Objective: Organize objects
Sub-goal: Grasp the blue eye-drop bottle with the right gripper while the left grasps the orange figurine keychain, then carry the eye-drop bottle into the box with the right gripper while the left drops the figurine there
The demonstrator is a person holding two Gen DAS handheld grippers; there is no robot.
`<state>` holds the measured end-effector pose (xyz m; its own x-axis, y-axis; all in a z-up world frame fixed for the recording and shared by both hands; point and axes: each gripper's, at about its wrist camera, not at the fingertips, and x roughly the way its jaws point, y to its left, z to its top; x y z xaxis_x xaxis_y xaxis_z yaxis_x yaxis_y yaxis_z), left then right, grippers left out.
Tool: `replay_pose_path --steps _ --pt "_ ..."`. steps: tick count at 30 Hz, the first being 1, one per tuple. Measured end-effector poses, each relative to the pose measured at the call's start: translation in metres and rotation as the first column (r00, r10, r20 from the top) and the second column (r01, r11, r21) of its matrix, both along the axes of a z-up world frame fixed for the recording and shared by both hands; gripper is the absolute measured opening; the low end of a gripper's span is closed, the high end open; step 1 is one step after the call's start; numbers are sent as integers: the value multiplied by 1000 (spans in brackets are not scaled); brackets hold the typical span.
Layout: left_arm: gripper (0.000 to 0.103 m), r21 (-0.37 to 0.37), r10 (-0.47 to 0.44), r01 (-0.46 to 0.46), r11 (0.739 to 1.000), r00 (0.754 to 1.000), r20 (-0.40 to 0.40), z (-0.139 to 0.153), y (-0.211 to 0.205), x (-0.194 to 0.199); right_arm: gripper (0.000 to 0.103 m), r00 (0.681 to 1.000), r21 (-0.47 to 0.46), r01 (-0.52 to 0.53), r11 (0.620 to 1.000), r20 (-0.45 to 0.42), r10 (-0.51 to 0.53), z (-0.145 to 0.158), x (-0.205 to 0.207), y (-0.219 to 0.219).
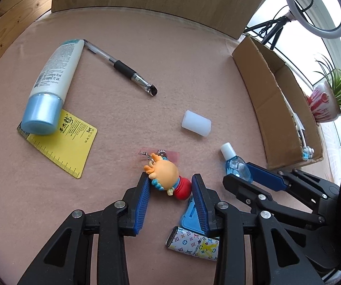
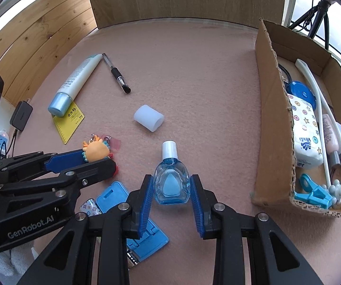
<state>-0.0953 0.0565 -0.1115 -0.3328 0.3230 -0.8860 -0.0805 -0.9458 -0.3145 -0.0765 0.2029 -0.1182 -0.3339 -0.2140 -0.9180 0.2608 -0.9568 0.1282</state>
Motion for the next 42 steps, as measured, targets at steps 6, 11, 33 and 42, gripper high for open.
replay_pose_path --steps 6,11,33,42 --pt "38 -24 -13 13 1000 999 -34 1 5 1 28 1000 -4 7 1000 -4 -7 2 2 2" --pt "36 -13 -9 8 1000 999 -32 2 2 1 28 1000 -20 8 1000 -12 -8 5 4 3" --pt "32 -45 -6 3 999 998 -69 3 10 -4 28 999 -49 25 999 -20 -26 9 9 10" --pt "53 -103 17 -25 994 997 -70 4 -8 10 28 1000 -66 22 998 -10 -23 9 8 11"
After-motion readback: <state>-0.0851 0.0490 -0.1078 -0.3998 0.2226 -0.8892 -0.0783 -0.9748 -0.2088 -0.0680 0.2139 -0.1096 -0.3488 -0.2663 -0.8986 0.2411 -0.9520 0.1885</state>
